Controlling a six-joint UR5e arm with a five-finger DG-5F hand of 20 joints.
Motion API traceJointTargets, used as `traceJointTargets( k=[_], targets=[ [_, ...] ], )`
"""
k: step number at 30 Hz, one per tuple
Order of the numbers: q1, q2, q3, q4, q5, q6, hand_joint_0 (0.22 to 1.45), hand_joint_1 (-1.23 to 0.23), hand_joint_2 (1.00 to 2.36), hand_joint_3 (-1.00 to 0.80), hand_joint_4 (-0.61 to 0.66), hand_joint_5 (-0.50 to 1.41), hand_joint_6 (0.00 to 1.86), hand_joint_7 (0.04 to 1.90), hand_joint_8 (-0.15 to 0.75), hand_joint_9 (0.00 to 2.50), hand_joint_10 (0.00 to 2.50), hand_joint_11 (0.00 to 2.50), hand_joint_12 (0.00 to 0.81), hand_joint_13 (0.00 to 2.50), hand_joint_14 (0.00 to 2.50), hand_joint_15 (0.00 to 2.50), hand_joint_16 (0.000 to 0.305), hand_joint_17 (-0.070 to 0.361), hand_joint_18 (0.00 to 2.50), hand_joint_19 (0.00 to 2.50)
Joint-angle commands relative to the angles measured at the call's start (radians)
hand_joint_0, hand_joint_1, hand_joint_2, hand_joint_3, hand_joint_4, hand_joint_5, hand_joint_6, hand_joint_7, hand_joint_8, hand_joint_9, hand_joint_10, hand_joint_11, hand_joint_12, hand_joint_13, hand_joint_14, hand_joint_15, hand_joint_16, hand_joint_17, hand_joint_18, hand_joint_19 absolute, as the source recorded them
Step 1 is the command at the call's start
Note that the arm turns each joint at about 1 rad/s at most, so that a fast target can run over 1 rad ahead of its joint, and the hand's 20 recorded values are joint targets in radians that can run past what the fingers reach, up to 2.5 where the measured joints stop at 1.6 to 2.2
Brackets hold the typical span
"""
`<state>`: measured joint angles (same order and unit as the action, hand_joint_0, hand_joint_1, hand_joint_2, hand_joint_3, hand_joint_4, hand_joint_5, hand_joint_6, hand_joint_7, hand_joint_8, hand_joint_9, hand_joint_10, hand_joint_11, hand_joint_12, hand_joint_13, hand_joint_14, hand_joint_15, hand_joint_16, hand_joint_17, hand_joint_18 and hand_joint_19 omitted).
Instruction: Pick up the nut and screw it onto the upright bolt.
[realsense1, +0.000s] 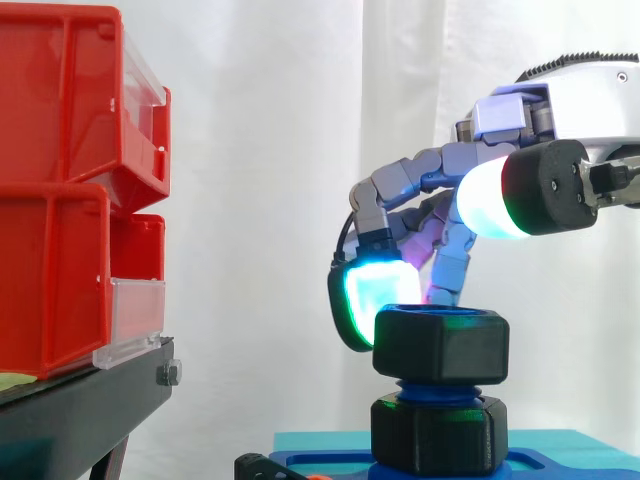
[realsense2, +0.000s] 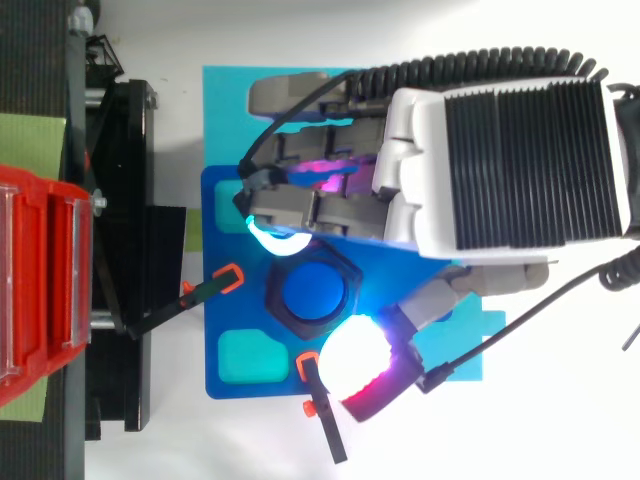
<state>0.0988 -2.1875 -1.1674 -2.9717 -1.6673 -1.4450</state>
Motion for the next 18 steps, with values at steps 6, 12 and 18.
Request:
traceJointTargets(
  k=[6, 12, 18],
  targets=[
    [-0.036, 0.0, 0.0, 0.002, -0.051, 0.0, 0.54, -0.21, 1.0, -0.5, 0.07, 0.06, 0.6, 1.38, 0.168, 1.48, 0.0, 0.0, 0.131, 1.0, 0.0, 0.0, 0.006, 0.015, 0.61, 0.0],
    [-0.057, 0.0, 0.003, 0.002, -0.078, 0.0, 0.54, -0.22, 1.0, -0.5, 0.05, 0.08, 0.61, 1.34, 0.147, 1.63, 0.0, 0.0, 0.115, 1.11, 0.0, 0.0, 0.004, 0.008, 0.73, 0.0],
    [-0.074, 0.0, 0.026, -0.001, -0.103, -0.002, 0.54, -0.21, 1.0, -0.5, 0.11, 0.07, 0.54, 1.46, 0.223, 1.57, 0.0, 0.0, 0.14, 1.06, 0.0, 0.0, 0.007, 0.015, 0.68, 0.0]
  ],
)
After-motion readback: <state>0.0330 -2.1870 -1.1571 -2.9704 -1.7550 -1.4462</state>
